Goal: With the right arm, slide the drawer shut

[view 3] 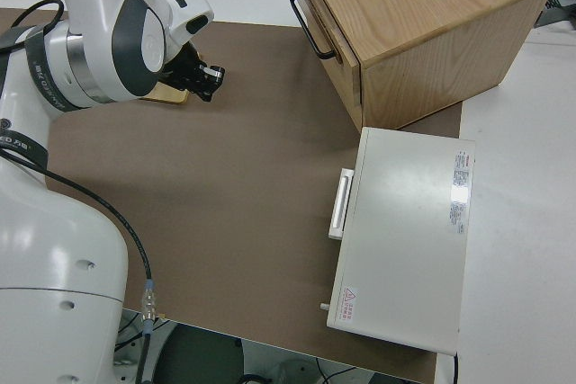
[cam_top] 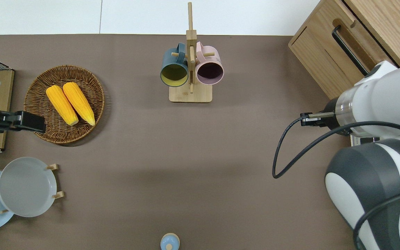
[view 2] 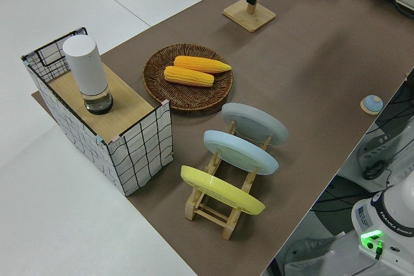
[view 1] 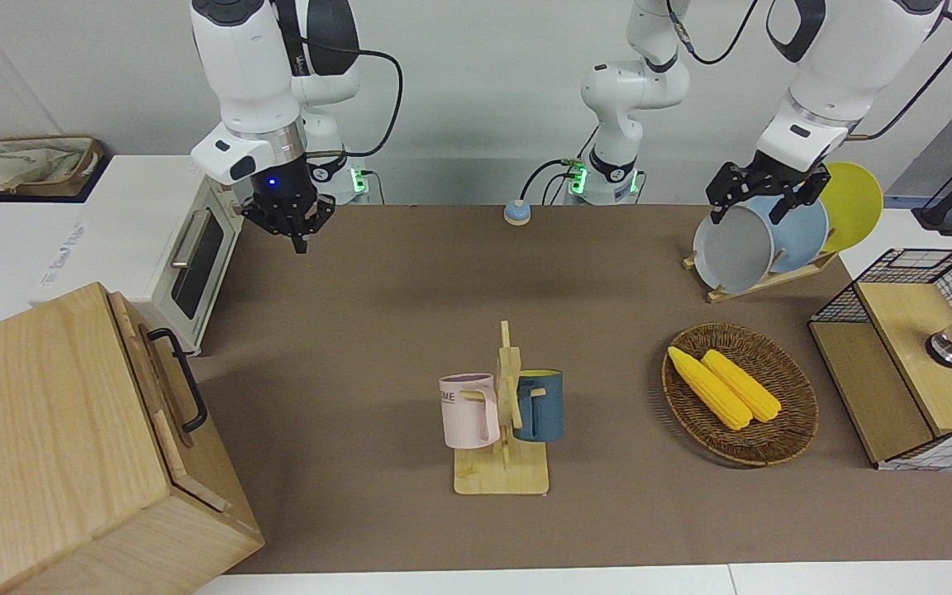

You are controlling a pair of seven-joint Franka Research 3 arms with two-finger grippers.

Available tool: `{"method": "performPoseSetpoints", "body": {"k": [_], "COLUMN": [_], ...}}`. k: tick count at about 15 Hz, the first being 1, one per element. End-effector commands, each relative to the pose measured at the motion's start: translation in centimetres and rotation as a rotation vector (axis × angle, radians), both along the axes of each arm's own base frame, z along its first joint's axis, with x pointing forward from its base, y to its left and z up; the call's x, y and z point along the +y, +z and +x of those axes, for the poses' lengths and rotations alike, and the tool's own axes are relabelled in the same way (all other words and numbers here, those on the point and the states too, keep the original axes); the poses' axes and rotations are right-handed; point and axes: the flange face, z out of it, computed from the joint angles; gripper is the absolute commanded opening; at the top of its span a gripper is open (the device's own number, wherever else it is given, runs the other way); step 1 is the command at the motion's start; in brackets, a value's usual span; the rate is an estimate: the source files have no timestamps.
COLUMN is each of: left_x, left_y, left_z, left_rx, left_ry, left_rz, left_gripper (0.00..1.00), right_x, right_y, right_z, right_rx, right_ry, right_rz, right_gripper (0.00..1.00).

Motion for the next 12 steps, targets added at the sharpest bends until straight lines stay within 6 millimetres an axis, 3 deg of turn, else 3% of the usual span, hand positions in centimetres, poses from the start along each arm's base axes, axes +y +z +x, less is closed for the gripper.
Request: {"method": "performPoseSetpoints", "body": {"k": [1, 2, 4, 5, 6, 12], "left_x": [0.1, 0.1, 0.1, 0.1, 0.1, 0.1], "left_y": [0.3, 0.3, 0.3, 0.4, 0.4, 0.3], "left_z": [0.2, 0.2, 0.2, 0.2, 0.2, 0.2], "left_rx": [0.006, 0.006, 0.006, 0.005, 0.005, 0.006], "left_ry": [-0.011, -0.011, -0.011, -0.011, -0.011, -0.011], "left_rz": [0.016, 0.016, 0.016, 0.016, 0.016, 0.016], "left_gripper": [0.99, 0.99, 0.99, 0.99, 0.99, 0.99], "right_x": [-1.3, -1.2, -1.2, -1.2, -1.2, -2.1], "right_y": [-0.6, -0.6, -0.6, -0.4, -0.4, 0.6], "right_z": [-1.2, -1.1, -0.9, -0.8, -0.7, -0.3], "right_rx": [-0.012, -0.012, -0.013, -0.018, -0.013, 0.026], "right_ry": [0.043, 0.041, 0.035, 0.035, 0.034, 0.069], "right_rz": [0.006, 0.006, 0.008, 0.009, 0.008, 0.074], "right_gripper": [0.299, 0.514, 0.7, 0.9, 0.98, 0.983]}}
